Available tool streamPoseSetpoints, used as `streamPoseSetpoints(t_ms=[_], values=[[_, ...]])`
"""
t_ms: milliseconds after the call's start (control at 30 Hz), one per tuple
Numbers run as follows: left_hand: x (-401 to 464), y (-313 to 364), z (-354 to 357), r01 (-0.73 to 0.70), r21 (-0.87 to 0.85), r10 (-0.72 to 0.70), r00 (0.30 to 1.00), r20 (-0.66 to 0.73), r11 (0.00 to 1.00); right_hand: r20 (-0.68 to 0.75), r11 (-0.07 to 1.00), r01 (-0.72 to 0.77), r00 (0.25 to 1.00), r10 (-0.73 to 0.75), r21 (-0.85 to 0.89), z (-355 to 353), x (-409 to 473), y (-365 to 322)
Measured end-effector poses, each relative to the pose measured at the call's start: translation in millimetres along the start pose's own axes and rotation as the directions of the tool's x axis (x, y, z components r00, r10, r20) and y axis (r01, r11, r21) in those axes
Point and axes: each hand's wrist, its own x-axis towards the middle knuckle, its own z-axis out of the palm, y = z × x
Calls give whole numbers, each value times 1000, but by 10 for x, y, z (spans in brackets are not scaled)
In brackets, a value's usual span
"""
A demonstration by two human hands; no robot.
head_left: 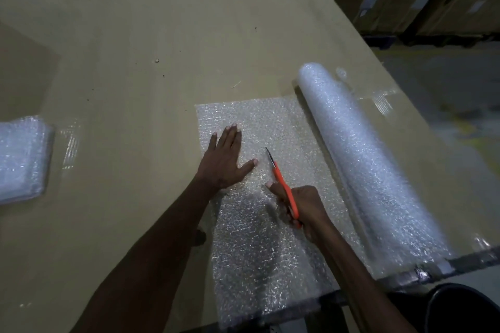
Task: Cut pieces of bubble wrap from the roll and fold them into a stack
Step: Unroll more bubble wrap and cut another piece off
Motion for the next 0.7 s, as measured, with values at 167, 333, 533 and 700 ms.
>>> streamPoseSetpoints(t_ms=[167, 333, 533, 700], values=[[-2, -1, -2, 6, 1, -6, 1000, 12, 1000, 2, 1000, -16, 1000, 16, -14, 32, 60, -114], [9, -5, -5, 9, -9, -9, 1000, 13, 1000, -1, 999, -15, 1000, 15, -50, 84, 204, -226], [12, -13, -5, 14, -25, -14, 1000, 21, 1000, 7, 1000, -3, 1000, 3, -14, 63, 73, -131], [9, -7, 0, 10, -32, -9, 1000, 23, 999, 11, 999, -15, 1000, 15, -35, 111, 125, -233]])
